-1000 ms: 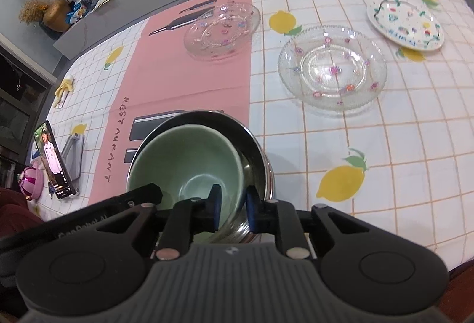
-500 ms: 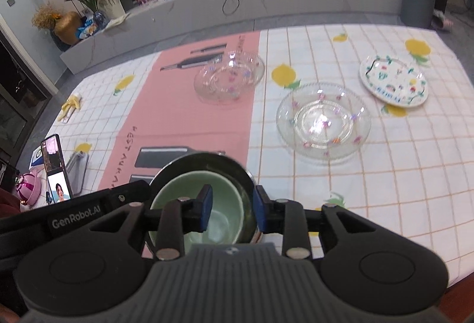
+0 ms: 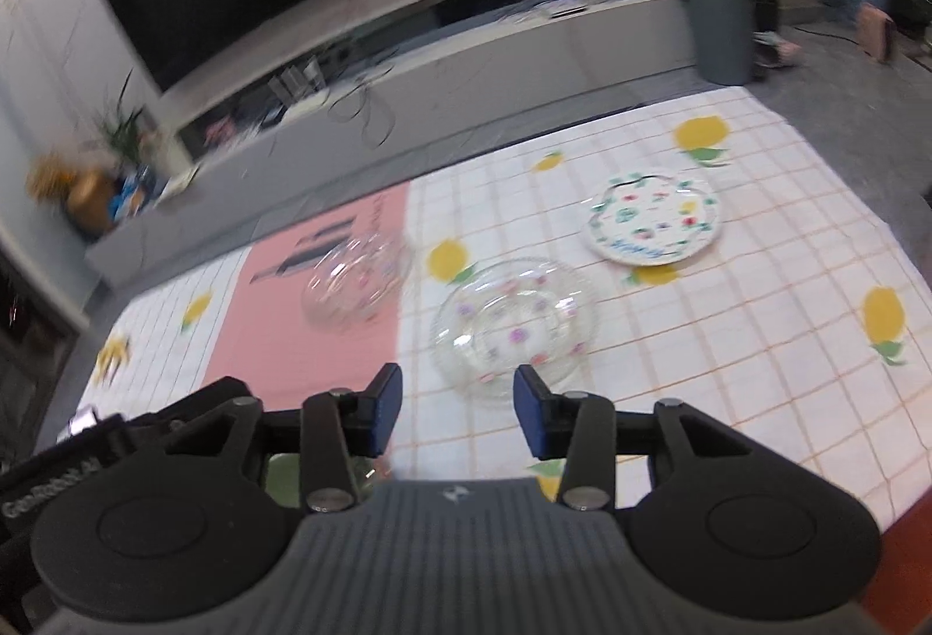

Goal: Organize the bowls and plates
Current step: 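Open both grippers and lift them away from the nested green bowl, then move both grippers to the dotted clear glass plate and close on its rim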

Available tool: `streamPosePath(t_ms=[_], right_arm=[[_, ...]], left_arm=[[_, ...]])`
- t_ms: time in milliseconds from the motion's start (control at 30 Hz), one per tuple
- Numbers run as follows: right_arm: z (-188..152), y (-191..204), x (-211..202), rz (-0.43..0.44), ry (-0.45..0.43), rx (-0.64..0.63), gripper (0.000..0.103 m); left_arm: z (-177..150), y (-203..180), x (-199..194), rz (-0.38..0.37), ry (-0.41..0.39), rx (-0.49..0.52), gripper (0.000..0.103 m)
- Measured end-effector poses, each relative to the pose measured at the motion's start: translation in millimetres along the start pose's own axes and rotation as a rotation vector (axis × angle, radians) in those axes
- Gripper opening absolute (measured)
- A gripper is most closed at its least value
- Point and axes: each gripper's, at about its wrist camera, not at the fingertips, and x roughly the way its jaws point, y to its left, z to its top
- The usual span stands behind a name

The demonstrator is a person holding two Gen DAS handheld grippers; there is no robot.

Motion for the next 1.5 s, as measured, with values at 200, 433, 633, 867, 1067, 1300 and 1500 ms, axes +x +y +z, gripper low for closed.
streamPosePath(t_ms=[200,433,633,867,1067,1300,1500], right_arm=[[3,-43,-1,-0.026,-0.035,0.116,0.049],[2,-86,17,-0.048,-0.061,0.206,0.048],[-2,-114,46,-0.037,-0.035,0.273,0.047],[-7,-124,92,0.057,0.015,0.295,0.042],[-6,-122,128,0.110,0.017,0.280,0.037],[-5,-127,164,0.143,0.066,0.272,0.029],[0,-131,183,0.166,0.076,0.280,0.023]], left_arm=[[-6,-19,25,-0.013,0.001,-0.019,0.052],[-20,-37,62,-0.016,0.042,-0.032,0.051],[-28,-48,101,0.045,0.059,-0.050,0.049],[-32,-40,143,0.260,0.055,-0.019,0.043],[-37,-25,163,0.359,0.034,-0.057,0.042],[-40,-26,184,0.415,0.017,-0.026,0.037],[-38,-20,203,0.465,0.011,-0.023,0.031]])
